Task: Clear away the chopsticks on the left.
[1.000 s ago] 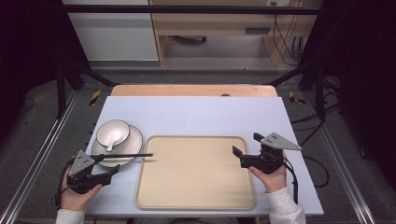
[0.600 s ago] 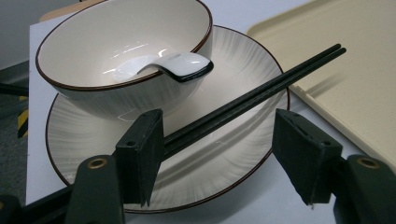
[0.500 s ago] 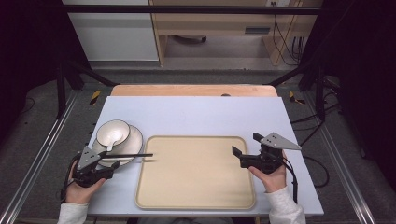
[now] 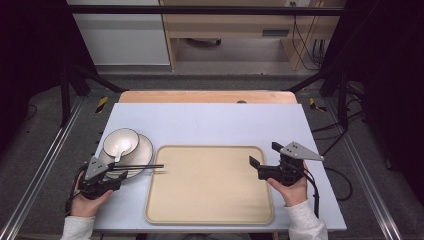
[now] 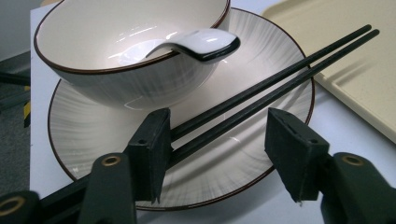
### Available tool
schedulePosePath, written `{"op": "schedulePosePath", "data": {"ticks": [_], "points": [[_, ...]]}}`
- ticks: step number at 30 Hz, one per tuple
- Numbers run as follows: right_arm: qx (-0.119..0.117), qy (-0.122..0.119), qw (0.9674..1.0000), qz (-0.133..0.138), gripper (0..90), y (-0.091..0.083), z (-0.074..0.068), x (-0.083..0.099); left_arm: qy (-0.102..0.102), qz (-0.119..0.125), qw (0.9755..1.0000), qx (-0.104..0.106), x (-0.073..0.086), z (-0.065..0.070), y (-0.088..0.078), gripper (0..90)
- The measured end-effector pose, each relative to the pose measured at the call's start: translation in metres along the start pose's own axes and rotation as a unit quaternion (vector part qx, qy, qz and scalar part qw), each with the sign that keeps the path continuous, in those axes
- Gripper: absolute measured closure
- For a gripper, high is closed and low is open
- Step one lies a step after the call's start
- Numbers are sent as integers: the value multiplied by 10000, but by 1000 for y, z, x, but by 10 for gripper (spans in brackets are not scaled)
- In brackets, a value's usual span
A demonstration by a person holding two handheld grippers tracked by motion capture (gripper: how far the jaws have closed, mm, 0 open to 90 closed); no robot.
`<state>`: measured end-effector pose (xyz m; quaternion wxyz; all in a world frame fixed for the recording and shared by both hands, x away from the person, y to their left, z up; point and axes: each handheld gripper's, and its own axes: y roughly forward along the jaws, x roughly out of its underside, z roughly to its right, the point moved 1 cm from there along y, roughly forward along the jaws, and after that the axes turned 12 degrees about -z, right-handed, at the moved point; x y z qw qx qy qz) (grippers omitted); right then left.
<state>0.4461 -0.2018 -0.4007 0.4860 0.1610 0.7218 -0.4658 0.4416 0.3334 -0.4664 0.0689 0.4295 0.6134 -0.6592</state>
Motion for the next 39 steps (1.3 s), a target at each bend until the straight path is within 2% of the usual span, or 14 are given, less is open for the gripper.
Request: {"op": "schedulePosePath", "data": {"ticks": [4, 11, 19, 28, 39], "points": [[3, -19, 10000, -10, 58, 1, -1, 0, -28, -24, 10000, -43, 0, 0, 1, 480], [16, -18, 10000, -40, 56, 2, -1, 0, -17, -75, 10000, 34, 0, 1, 1, 560], [0, -26, 10000, -43, 56, 2, -1, 0, 54, -163, 9999, 16, -1, 4, 0, 647], [13, -71, 9999, -77, 55, 3, 0, 1, 16, -265, 9996, 62, -3, 6, 0, 755], [17, -56, 9999, -93, 55, 3, 1, 2, -26, -318, 9995, 69, -5, 10, 0, 829]]}}
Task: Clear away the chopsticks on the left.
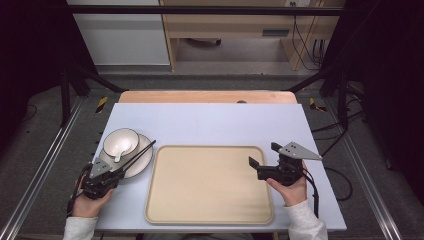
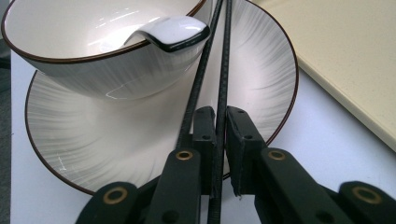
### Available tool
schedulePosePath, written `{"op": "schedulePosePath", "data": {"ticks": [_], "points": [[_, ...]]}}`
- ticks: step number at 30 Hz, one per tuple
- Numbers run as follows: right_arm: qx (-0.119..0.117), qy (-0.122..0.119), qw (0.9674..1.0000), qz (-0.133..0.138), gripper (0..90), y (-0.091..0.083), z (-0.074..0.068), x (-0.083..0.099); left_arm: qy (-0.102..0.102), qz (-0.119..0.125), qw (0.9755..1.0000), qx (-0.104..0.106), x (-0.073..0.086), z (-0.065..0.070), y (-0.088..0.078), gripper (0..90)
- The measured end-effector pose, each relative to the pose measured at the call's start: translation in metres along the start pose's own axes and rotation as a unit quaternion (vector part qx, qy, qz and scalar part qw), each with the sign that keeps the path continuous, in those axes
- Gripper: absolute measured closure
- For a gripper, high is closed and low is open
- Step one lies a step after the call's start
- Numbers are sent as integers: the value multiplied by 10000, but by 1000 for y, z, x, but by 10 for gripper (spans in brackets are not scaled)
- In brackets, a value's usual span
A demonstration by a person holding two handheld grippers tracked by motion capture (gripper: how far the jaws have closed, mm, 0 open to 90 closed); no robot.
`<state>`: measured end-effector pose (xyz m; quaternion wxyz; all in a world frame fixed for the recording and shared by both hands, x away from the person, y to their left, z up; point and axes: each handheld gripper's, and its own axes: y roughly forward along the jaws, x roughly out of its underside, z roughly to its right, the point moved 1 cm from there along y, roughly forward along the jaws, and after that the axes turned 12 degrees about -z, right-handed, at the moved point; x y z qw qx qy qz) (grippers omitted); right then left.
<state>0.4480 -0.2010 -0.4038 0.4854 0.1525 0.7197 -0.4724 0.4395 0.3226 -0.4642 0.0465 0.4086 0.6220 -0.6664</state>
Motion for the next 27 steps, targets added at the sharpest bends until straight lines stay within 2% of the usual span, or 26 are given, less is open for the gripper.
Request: {"op": "schedulePosePath", "data": {"ticks": [5, 10, 12, 19, 22, 27], "points": [[1, -4, 10000, 0, 55, 0, 0, 0, -33, 5, 10000, 33, -1, 1, 0, 835], [-5, 1, 10000, 11, 55, 0, 0, 0, -107, 29, 9999, 84, -6, 1, 1, 797], [-6, -1, 10000, 5, 55, 0, 0, 0, -95, -42, 9999, 66, -8, 2, 3, 784], [-12, 1, 10000, 10, 55, 0, 0, -1, -180, -160, 9997, 102, -9, 1, 10, 822], [-4, -1, 10000, 3, 55, 0, 0, 0, -157, -166, 9996, 176, -10, 2, 10, 841], [-5, 4, 10000, -2, 55, 0, 0, 0, -140, -176, 9996, 155, -12, 5, 8, 853]]}}
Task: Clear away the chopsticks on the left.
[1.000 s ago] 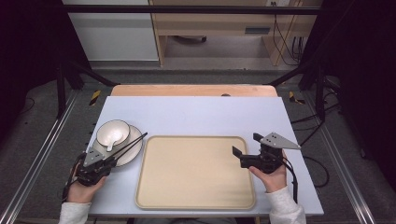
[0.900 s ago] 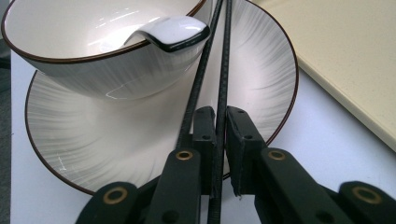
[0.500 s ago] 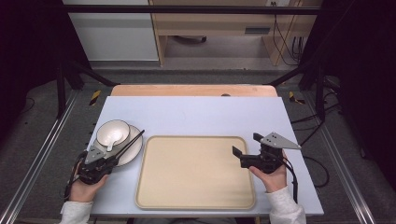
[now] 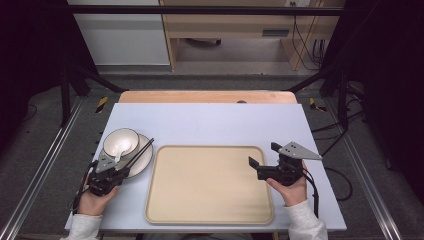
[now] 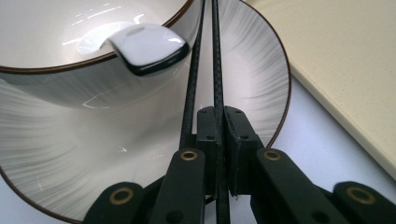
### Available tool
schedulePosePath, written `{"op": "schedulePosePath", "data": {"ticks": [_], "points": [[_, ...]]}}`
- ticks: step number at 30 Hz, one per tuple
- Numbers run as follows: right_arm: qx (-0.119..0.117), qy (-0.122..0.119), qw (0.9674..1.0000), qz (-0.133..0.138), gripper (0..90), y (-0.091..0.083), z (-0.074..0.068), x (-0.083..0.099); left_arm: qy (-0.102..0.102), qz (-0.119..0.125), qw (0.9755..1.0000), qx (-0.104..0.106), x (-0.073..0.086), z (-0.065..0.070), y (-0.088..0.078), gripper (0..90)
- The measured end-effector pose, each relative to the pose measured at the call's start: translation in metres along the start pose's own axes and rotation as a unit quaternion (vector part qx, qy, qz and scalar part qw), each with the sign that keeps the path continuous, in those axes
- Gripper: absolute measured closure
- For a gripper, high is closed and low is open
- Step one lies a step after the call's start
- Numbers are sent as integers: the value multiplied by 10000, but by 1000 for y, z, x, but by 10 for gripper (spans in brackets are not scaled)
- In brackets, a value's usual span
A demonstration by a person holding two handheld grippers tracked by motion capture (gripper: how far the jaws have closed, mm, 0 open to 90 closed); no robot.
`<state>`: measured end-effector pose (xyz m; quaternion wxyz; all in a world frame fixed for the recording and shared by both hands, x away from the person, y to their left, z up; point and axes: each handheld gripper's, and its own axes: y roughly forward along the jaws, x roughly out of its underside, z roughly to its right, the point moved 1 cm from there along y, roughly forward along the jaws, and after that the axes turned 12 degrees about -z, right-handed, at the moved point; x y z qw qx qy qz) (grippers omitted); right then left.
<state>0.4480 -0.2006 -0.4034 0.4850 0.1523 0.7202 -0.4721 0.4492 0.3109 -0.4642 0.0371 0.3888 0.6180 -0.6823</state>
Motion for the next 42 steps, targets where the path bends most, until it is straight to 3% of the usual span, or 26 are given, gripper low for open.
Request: {"op": "schedulePosePath", "data": {"ticks": [10, 20, 26, 30, 35, 36, 42], "points": [[25, 74, 10000, 32, 51, -2, 1, -1, -109, 256, 9996, -34, -5, 12, -11, 854], [222, 180, 9996, 91, 38, -5, 8, 1, -333, 518, 9981, -28, -12, 39, -24, 854], [239, 212, 9994, 126, 38, -8, 10, 1, -304, 634, 9975, -69, -14, 51, -29, 854], [238, 248, 9993, 129, 38, -11, 12, 1, -454, 845, 9953, -132, -16, 63, -32, 854], [274, 249, 9992, 154, 39, -11, 14, 2, -654, 897, 9937, -156, -17, 70, -34, 854], [272, 281, 9991, 146, 39, -11, 14, 2, -744, 983, 9921, -218, -16, 74, -35, 854], [269, 331, 9989, 170, 40, -12, 15, 2, -998, 1055, 9890, -266, -16, 84, -37, 854]]}}
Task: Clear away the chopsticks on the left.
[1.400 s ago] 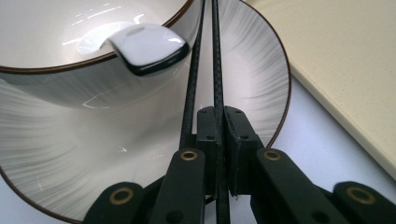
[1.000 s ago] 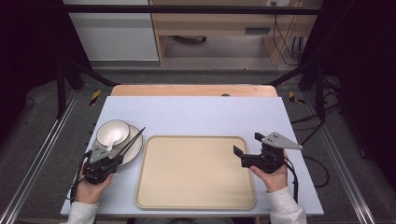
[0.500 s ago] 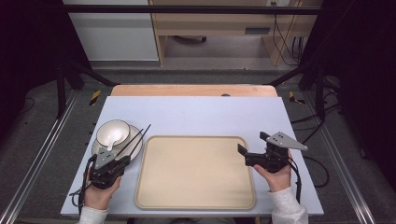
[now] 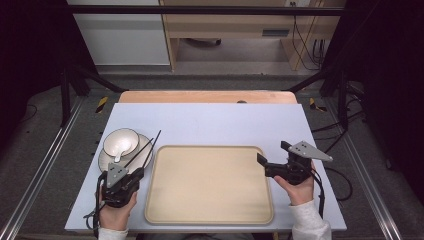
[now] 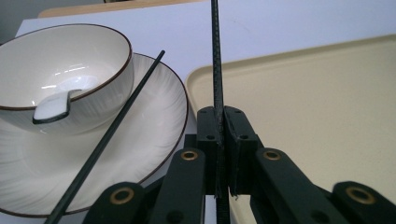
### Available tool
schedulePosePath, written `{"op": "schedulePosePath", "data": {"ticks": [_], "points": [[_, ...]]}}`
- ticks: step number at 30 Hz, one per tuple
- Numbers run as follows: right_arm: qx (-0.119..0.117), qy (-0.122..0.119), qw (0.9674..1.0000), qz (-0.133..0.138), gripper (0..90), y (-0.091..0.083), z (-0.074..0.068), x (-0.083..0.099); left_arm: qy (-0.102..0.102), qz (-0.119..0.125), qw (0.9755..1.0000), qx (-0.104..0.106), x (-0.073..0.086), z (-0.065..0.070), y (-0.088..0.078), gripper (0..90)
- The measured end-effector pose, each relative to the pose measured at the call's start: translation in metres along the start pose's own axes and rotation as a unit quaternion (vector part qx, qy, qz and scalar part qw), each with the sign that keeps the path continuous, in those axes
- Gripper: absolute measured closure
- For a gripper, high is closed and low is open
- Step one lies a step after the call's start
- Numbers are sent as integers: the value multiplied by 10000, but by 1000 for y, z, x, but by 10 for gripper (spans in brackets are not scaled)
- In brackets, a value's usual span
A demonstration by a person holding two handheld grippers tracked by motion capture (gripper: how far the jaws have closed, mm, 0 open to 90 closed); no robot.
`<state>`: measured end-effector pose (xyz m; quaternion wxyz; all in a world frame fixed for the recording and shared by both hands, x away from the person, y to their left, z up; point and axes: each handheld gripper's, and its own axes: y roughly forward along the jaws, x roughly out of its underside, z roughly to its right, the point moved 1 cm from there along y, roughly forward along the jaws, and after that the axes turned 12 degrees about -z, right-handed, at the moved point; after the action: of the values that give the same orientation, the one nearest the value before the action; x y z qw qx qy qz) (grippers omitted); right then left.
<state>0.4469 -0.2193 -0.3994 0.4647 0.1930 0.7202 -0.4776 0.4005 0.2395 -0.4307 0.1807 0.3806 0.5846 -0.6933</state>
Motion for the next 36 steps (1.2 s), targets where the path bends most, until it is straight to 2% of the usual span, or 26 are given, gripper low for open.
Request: {"op": "schedulePosePath", "data": {"ticks": [11, 13, 17, 21, 24, 32, 36], "points": [[20, 55, 10000, 58, 41, -3, 3, -2, -285, 182, 9994, -27, -3, 18, -9, 854], [9, 65, 10000, 43, 41, -2, 2, -2, -408, 214, 9989, 11, -2, 20, -9, 854], [-21, 18, 10000, 4, 40, -1, 0, -2, -395, 223, 9990, -53, -2, 24, -10, 854], [-37, 17, 10000, 4, 40, -1, -1, -2, -504, 247, 9984, -61, -1, 27, -10, 854], [-40, 12, 10000, 20, 40, -1, -2, -2, -616, 326, 9975, -121, 4, 33, -7, 854], [-64, 4, 10000, -50, 40, 3, -3, -1, -823, 323, 9961, 16, 19, 43, 7, 854], [-47, -16, 10000, -84, 41, 5, -4, -1, -946, 321, 9950, 17, 26, 44, 14, 854]]}}
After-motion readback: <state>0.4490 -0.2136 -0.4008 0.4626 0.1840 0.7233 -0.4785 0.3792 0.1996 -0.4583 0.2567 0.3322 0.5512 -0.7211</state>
